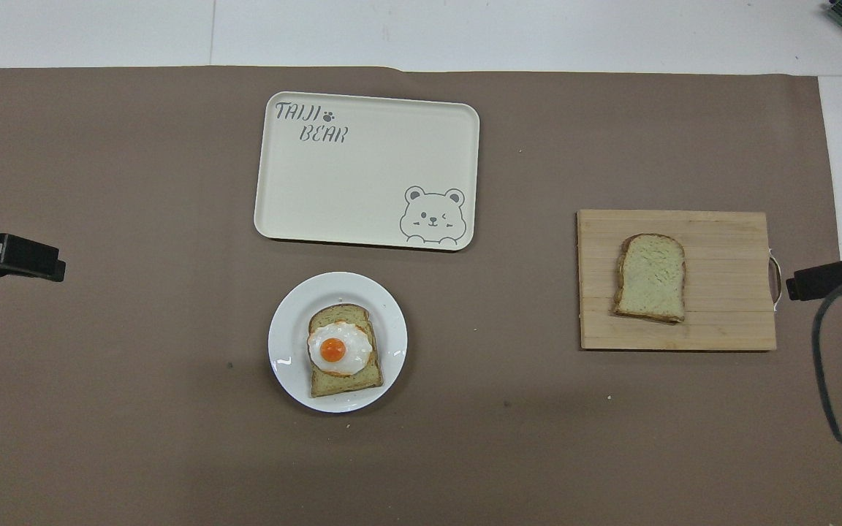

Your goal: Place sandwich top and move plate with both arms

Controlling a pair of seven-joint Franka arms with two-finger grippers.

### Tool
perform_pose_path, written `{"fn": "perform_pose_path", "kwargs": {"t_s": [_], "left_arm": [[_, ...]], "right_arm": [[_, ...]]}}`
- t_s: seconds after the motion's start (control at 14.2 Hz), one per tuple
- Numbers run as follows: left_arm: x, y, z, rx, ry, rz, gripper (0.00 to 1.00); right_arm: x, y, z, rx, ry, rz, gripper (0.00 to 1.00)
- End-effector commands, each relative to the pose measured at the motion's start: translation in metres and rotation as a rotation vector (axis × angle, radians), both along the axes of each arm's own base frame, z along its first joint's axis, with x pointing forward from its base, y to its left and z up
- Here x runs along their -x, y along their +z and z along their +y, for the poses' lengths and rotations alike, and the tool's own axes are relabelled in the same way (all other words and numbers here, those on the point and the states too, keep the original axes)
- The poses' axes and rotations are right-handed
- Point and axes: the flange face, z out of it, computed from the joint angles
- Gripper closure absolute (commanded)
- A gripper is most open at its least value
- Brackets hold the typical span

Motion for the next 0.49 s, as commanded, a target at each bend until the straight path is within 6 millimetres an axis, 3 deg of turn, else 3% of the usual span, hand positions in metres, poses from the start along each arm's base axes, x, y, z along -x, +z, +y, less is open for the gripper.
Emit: {"fn": "perform_pose_path", "kwargs": {"t_s": [0.0,0.42], "left_arm": [[0.0056,0.0020,0.0040,-0.011,0.013,-0.015,0.00],[0.0056,0.0020,0.0040,-0.011,0.013,-0.015,0.00]], "right_arm": [[0.0069,-0.0008,-0.0014,-0.021,-0.009,-0.004,0.00],[0.0060,0.0003,0.0025,-0.021,-0.003,-0.017,0.00]]}}
